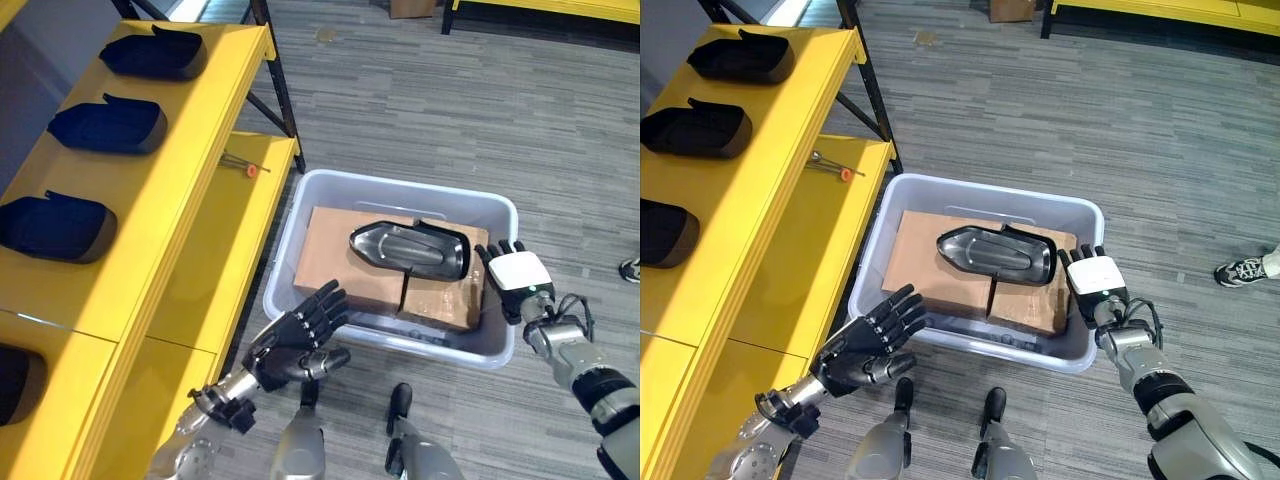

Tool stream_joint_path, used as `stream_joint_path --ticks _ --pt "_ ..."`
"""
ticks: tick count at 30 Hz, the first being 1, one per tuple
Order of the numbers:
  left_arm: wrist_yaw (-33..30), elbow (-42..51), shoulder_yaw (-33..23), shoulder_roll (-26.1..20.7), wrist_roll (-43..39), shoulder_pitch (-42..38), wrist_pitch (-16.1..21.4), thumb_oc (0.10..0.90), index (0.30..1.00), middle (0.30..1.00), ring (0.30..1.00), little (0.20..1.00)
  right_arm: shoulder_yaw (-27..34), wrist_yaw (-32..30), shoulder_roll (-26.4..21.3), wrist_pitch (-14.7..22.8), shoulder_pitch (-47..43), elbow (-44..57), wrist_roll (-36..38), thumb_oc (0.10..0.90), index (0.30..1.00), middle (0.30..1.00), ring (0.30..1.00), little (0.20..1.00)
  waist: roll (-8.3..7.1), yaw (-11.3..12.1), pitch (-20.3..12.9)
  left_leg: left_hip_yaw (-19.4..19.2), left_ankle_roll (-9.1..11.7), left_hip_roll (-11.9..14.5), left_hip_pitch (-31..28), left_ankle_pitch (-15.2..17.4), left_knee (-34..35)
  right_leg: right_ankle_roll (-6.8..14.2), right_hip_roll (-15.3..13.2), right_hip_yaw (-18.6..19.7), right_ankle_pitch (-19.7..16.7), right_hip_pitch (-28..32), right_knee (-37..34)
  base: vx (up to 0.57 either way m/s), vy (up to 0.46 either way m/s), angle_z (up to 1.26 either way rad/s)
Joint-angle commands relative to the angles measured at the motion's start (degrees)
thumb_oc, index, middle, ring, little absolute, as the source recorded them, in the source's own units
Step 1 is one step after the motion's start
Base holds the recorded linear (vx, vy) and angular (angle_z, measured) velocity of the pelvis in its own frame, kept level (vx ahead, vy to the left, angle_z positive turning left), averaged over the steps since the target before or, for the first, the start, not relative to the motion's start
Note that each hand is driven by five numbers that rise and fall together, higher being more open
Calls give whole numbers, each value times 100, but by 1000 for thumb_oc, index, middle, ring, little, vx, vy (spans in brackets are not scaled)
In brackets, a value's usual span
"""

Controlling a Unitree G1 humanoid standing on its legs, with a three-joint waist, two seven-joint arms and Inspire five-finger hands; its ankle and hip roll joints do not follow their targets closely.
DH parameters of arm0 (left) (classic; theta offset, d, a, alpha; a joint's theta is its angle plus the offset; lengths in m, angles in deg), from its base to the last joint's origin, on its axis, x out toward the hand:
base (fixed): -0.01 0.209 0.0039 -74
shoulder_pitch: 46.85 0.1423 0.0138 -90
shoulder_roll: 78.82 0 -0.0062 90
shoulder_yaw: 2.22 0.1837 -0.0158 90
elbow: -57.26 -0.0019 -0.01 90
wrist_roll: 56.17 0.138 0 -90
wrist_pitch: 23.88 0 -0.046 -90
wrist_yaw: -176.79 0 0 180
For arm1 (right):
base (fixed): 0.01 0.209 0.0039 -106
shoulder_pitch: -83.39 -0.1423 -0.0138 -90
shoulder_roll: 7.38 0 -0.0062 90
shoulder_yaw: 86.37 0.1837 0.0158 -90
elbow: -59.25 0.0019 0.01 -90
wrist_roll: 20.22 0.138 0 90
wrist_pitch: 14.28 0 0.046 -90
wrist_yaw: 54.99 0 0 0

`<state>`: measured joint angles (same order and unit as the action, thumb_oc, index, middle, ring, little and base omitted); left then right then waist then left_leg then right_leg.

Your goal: Move parts from the plastic box to the shelf.

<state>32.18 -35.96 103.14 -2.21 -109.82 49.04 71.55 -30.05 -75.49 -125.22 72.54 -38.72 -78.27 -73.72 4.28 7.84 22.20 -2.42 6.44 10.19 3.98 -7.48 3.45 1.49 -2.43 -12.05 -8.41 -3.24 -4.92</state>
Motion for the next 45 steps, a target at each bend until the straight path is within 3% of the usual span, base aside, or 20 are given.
stream_joint_path --ticks 1,4,7,15,19,24,27,30,40,45 --pt "397 546 46 105 -190 -97 384 900 1000 1000 1000 1000 -286 -585 -455 -399 -964 63 80 900 1000 1000 1000 1000 -143 30 -287 149 56 190 95 55 -290 121 -234 -11 1023 24 935 26 -6 6" --pt "403 584 41 81 -193 -38 346 900 1000 1000 1000 1000 -242 -759 -525 -410 -998 10 79 900 1000 1000 1000 1000 -132 31 -306 150 58 181 72 60 -300 112 -239 -8 1033 47 945 45 -11 6" --pt "412 634 62 44 -186 24 280 900 1000 1000 1000 1000 -261 -802 -671 -279 -1114 36 -457 900 1000 1000 1000 1000 -118 50 -344 162 65 173 57 73 -311 116 -256 -32 1056 61 971 54 -19 1" --pt "448 658 89 -10 -223 110 253 900 1000 1000 1000 1000 -273 -1246 -871 -555 -1231 77 -664 900 1000 1000 1000 1000 -40 52 -306 190 79 189 106 49 -364 94 -251 -30 1146 -19 1138 26 -12 3" --pt "449 631 93 -40 -241 53 216 900 1000 1000 1000 1000 -374 -1244 -931 -412 -1320 70 -828 900 1000 1000 1000 1000 22 75 -216 261 79 183 211 21 -407 69 -258 -48 1233 -135 1307 3 -36 3" --pt "428 655 67 -64 -256 -32 205 900 1000 1000 1000 1000 -451 -980 -843 -319 -1539 -42 -233 900 1000 1000 1000 1000 107 128 32 392 73 188 465 -37 -520 6 -230 -57 1360 -455 1660 -29 -63 4" --pt "434 603 96 -70 -187 -160 232 900 1000 1000 1000 1000 -696 -976 -739 -412 -1811 -220 -875 900 1000 1000 1000 1000 160 206 263 480 47 177 769 -59 -590 -25 -201 -101 1404 -793 1918 -84 -101 7" --pt "464 562 108 -115 -162 -223 282 900 1000 1000 1000 1000 -884 -1002 -715 -552 -2014 -312 -894 900 1000 1000 1000 1000 168 257 396 514 32 172 962 -69 -598 -43 -171 -126 1428 -999 2060 -81 -124 2" --pt "411 667 -32 -416 -187 -328 337 900 1000 1000 1000 1000 -1092 -1733 -907 -753 -2459 -44 -1215 900 1000 1000 1000 1000 4 358 759 701 -62 100 1982 -86 -1030 -137 61 -147 1600 -1982 2881 -60 -136 10" --pt "385 662 -54 -493 -158 -364 328 900 1000 1000 1000 1000 -1061 -1540 -965 -777 -2410 31 -1556 900 1000 1000 1000 1000 -70 360 759 754 -81 73 2353 -76 -1231 -163 114 -155 1660 -2305 3122 -19 -89 3"
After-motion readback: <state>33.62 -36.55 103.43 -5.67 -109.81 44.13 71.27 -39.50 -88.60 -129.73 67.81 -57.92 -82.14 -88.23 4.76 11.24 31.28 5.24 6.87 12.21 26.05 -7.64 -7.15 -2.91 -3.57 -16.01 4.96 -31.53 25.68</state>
